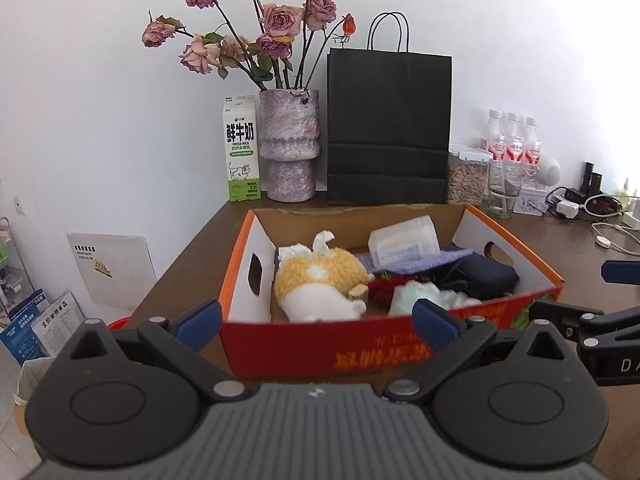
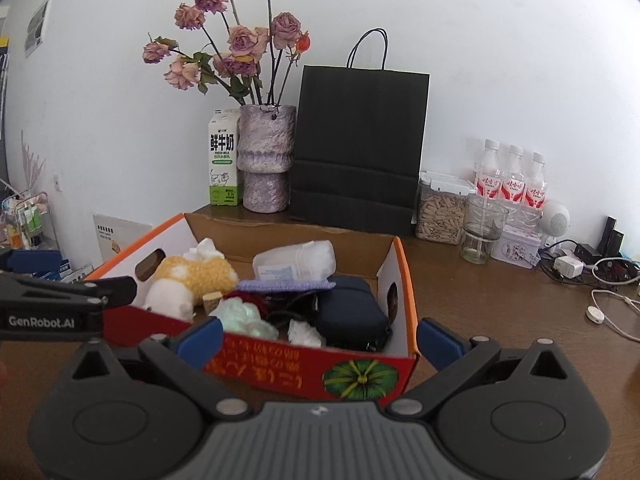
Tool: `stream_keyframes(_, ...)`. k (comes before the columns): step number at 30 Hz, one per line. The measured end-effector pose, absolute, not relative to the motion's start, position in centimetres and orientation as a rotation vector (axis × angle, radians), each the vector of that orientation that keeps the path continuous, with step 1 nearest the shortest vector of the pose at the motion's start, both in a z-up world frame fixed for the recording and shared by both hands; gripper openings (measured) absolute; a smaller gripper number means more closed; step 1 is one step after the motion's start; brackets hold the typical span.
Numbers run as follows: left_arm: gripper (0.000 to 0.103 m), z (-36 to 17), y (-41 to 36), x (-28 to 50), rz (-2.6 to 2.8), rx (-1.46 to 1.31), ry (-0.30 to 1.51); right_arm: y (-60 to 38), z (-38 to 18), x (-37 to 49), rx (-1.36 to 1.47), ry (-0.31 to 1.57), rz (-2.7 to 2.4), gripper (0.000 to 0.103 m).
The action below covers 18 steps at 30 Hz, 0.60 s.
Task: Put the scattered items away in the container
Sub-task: 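Withdraw both grippers from the box back over the table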
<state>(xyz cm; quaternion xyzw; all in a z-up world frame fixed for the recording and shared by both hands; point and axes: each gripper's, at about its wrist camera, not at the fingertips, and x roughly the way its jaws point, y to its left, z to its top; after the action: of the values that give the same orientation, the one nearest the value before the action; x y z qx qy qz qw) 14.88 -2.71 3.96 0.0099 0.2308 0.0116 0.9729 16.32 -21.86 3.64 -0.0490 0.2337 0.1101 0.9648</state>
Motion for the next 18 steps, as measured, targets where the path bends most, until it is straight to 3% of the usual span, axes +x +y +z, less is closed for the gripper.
stream_keyframes(11, 0.103, 1.0, -2.8, 4.7, -0.006, -0.066, 0.586, -23.4, 0.1, 5.5, 0.03, 0.582, 0.214, 0.103)
stream_keyframes(18, 0.103, 1.1, -3.5, 2.5, -0.017, -0.036, 0.578, -22.9, 0.5, 1.7, 0.025, 0.569, 0.225, 0.103)
